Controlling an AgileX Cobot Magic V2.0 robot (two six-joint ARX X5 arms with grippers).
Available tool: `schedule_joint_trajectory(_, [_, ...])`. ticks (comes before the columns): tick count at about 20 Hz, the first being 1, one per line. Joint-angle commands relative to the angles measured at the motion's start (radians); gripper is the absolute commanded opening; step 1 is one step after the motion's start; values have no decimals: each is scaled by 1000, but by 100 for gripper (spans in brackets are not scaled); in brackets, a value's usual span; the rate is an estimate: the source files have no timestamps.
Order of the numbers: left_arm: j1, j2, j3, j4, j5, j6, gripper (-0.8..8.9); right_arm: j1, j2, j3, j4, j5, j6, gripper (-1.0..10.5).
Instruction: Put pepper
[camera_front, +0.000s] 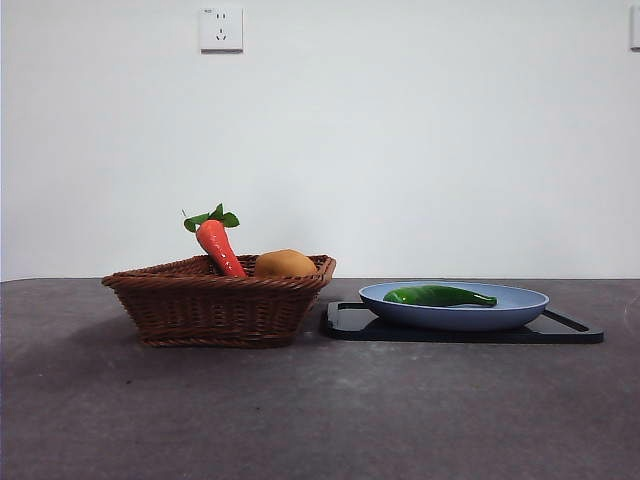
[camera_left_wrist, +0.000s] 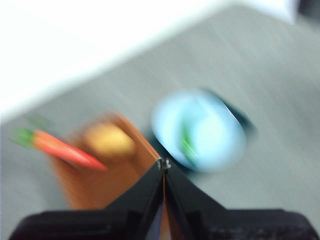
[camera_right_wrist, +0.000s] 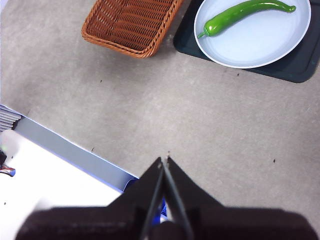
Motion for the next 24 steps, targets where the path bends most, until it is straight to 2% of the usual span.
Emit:
schedule_joint_trajectory(1, [112, -69, -11, 129, 80, 58, 8, 2, 6, 18, -8, 1, 8, 11])
schedule_joint_trajectory(5, [343, -238, -173, 359, 202, 86, 8, 2, 6, 18, -8, 1, 8, 11])
schedule_joint_trajectory(9, [525, -463, -474, 568, 204, 85, 8, 2, 6, 18, -8, 1, 8, 11])
schedule_joint_trajectory(11, [583, -571, -634, 658, 204, 84, 8, 2, 6, 18, -8, 1, 8, 11])
schedule_joint_trajectory(15, [637, -756, -916, 748, 204, 41, 8, 2, 6, 18, -8, 1, 8, 11])
schedule_joint_trajectory(22, [676, -1008, -1271, 752, 205, -70, 8, 2, 6, 18, -8, 1, 8, 11])
schedule_joint_trajectory(24, [679, -1063, -1341, 751, 205, -75, 8, 2, 6, 18, -8, 1, 8, 11])
